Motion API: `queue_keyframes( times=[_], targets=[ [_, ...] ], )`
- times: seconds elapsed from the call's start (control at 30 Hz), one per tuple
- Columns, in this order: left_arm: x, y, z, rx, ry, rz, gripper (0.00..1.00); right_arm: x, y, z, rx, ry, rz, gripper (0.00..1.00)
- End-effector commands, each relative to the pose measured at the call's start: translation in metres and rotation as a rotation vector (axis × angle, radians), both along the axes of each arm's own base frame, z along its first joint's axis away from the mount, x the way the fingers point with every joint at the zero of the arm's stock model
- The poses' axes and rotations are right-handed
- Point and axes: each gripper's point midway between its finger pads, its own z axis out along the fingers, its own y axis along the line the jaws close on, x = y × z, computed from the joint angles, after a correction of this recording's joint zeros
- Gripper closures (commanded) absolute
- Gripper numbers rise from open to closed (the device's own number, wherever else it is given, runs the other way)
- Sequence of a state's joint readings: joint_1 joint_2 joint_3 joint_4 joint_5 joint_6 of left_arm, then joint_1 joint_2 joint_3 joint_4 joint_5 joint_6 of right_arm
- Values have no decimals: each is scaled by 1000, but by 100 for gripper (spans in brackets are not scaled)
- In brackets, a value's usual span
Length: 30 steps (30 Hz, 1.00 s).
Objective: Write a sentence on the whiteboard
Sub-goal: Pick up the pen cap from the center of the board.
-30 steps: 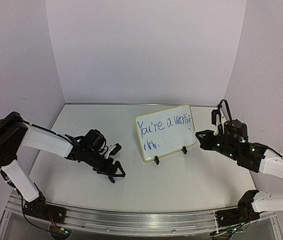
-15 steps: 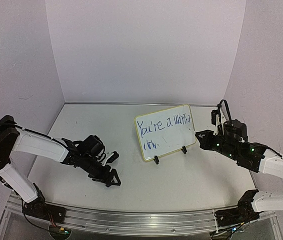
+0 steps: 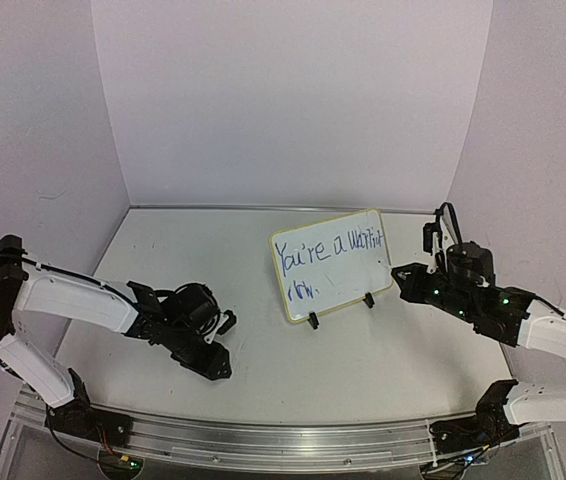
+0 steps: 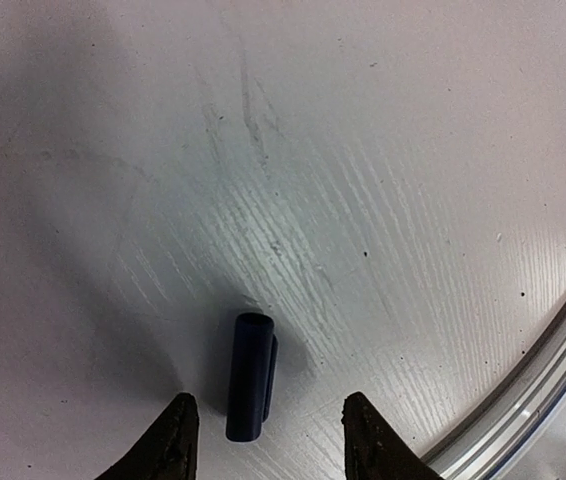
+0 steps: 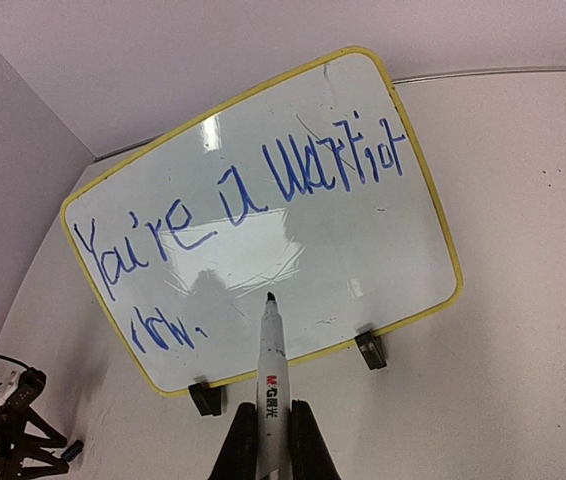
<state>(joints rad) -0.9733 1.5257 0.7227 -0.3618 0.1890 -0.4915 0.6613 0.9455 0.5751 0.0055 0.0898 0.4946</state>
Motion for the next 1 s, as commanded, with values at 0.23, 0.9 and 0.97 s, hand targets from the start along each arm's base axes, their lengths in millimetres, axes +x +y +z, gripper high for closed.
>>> queue_keyframes(
  times=[0.23, 0.9, 0.97],
  targets=[
    [-2, -3, 1, 106, -75, -32, 63, 0, -7, 4, 17, -21, -28, 100],
    [-3, -5, -7, 156, -84, -70, 81, -1, -7, 5, 14, -17, -27, 100],
    [-4, -4, -8, 158, -79, -71, 85, -2, -7, 5, 14, -16, -26, 100]
  ],
)
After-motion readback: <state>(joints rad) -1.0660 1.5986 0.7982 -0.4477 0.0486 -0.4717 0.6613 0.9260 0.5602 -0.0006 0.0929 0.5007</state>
